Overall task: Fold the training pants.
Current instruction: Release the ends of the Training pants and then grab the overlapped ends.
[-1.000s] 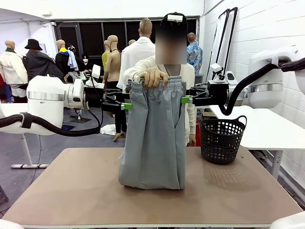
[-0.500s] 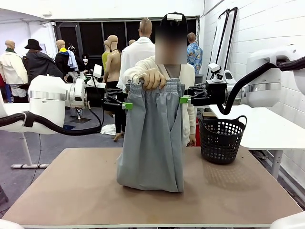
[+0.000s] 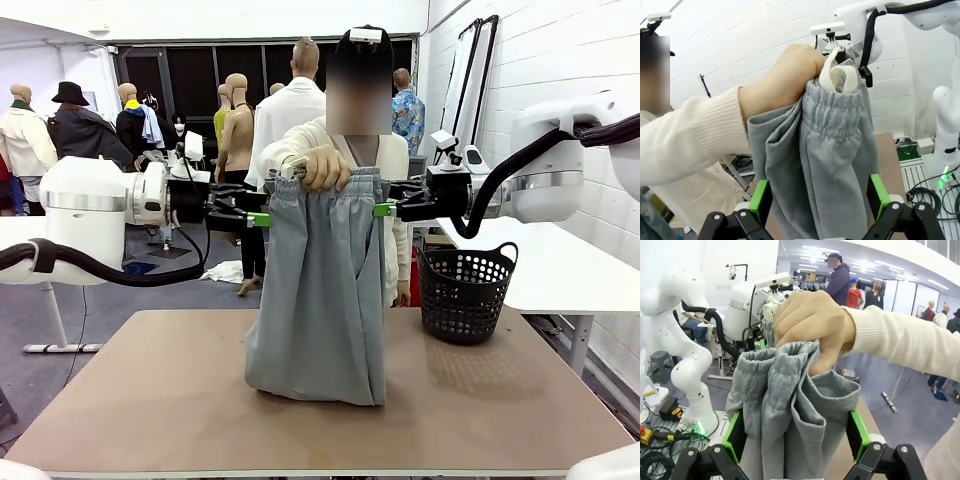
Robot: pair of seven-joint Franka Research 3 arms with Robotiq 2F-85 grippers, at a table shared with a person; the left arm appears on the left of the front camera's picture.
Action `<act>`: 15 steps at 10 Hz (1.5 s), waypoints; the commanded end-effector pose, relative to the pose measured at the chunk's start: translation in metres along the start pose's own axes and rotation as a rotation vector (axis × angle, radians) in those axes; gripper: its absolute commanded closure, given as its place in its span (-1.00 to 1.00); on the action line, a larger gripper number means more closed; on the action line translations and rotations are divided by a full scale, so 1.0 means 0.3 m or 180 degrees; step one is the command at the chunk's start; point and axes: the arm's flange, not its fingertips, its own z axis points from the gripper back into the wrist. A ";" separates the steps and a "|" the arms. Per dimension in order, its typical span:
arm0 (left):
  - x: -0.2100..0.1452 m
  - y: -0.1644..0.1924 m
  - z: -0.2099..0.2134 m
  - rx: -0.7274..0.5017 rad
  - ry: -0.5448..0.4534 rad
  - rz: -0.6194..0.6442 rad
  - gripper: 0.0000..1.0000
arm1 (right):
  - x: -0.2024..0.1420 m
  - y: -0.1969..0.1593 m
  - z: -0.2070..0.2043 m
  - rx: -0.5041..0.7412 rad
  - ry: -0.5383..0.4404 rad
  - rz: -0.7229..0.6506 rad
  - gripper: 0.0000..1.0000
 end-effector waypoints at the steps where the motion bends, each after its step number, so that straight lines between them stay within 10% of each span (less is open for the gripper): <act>1: -0.019 -0.029 0.044 0.0193 -0.0036 0.0100 -1.00 | 0.019 -0.014 -0.017 0.0034 0.0123 -0.0066 -1.00; 15: -0.031 0.183 -0.086 -0.0352 -0.0087 0.0097 -1.00 | 0.027 0.017 -0.063 0.0136 0.0281 -0.0049 -1.00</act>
